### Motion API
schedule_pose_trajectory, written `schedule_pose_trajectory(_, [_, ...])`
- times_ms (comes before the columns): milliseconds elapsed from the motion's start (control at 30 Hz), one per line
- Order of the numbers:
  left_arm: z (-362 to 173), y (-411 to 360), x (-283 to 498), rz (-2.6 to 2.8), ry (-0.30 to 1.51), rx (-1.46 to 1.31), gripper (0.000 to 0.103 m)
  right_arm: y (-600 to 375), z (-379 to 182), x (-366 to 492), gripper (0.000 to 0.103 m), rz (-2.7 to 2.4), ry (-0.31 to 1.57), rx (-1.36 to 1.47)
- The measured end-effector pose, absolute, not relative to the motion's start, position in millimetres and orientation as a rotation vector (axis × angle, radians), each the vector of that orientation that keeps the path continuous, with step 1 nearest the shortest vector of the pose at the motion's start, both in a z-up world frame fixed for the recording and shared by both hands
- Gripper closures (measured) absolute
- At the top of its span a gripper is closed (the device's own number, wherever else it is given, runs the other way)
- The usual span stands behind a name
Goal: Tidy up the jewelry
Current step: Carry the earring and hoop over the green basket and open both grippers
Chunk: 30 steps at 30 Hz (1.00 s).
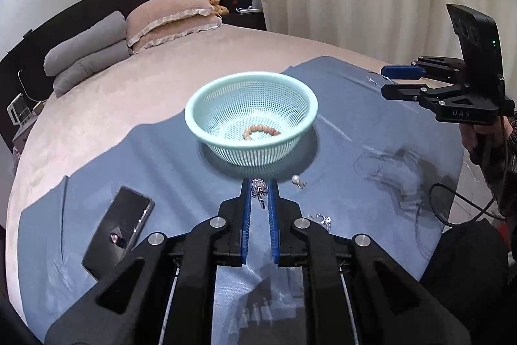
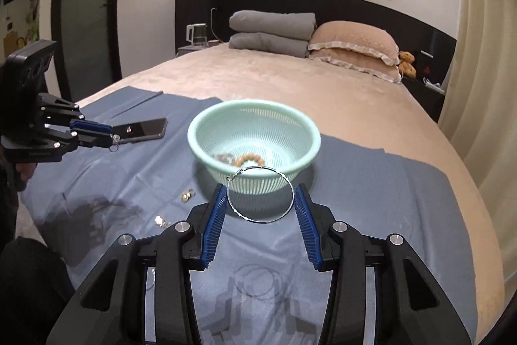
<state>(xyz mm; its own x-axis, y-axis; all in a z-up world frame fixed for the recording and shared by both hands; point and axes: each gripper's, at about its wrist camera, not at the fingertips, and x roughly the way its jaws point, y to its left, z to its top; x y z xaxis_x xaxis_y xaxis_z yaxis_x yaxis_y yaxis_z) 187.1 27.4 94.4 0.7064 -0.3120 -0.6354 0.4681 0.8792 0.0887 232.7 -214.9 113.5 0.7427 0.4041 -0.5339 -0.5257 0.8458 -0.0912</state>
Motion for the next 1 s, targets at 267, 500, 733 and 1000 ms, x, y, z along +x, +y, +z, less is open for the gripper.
schedule_pose_trajectory(267, [134, 21, 235, -0.433, 0.594, 0.249, 0.092, -194, 153, 271, 0.062, 0.555, 0.436, -0.264])
schedule_pose_trajectory(500, [129, 8, 281, -0.426, 0.606, 0.255, 0.092, -164, 140, 312, 0.062, 0.608, 0.448, -0.294])
schedule_pose_trajectory(733, [82, -9, 329, -0.429, 0.706, 0.277, 0.092, -139, 94, 352, 0.062, 0.642, 0.538, -0.348])
schedule_pose_trajectory(1000, [46, -12, 351, -0.431, 0.779, 0.275, 0.092, -135, 61, 371, 0.062, 0.649, 0.611, -0.334])
